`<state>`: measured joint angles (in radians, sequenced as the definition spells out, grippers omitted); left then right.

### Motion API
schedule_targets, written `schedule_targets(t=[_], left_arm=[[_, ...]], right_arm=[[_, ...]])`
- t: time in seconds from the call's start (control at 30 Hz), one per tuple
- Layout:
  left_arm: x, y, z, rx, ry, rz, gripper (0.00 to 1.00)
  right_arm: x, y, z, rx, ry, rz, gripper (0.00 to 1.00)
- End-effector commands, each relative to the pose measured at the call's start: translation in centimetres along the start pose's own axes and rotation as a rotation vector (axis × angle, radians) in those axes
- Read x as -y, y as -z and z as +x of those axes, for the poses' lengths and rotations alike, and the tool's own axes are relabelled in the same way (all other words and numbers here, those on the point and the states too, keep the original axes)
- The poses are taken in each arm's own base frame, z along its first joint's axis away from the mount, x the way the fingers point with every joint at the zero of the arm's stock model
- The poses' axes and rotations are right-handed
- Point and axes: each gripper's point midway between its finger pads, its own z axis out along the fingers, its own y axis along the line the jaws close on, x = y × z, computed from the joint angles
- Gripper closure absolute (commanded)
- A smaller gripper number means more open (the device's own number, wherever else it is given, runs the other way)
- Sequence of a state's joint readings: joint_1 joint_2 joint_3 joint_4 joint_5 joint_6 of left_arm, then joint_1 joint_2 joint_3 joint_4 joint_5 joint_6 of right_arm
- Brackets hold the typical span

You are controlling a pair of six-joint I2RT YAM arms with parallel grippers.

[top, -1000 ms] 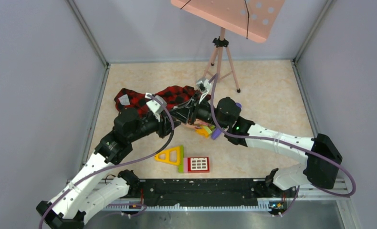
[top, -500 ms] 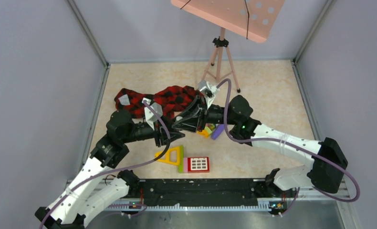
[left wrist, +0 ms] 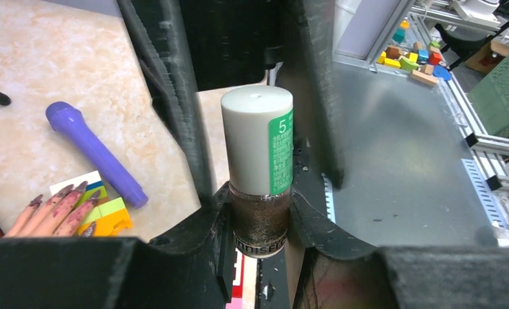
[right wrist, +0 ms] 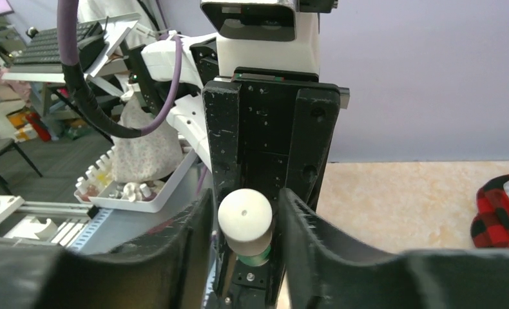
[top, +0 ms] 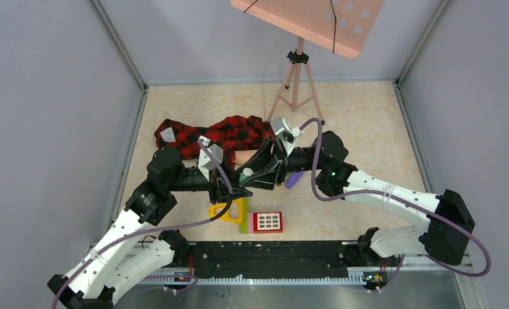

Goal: Paint the nails

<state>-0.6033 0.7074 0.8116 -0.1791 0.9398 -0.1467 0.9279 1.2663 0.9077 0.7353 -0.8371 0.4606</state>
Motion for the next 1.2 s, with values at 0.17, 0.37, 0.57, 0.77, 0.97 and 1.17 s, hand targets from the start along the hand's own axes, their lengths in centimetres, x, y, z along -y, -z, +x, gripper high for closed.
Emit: schedule_targets(t=[0.17, 0.37, 0.57, 0.77, 0.97, 1.17], left_arm=[[-1.8, 0.4, -1.7, 0.045, -0.121, -0.119, 1.0], [-4.6, 1.4, -1.9, 0.056, -0.136, -0.301, 1.0], [-7.9, 2.9, -2.0, 0.065, -0.116, -0.508, 1.0], [-9.3, 3.3, -1.8, 0.056, -0.094, -0.582, 1.0], [-9.3, 3.3, -1.6, 0.05, -0.089, -0.579, 1.0], [-9.5, 3.2, -1.4, 0.042, -0.086, -0.58, 1.0]], right_arm=[[1.5, 1.7, -2.3, 0.061, 0.047, 0.184, 0.17], [4.8, 3.2, -3.4, 0.142, -0.02, 0.392, 0.15], [7.2, 4.0, -3.9, 0.226, -0.109, 0.533, 0.26], [7.5, 2.5, -3.6, 0.208, -0.088, 0.585, 0.28], [8.5, 1.6, -3.2, 0.185, -0.097, 0.63, 0.37], [8.6, 0.3, -3.2, 0.166, -0.095, 0.614, 0.38]])
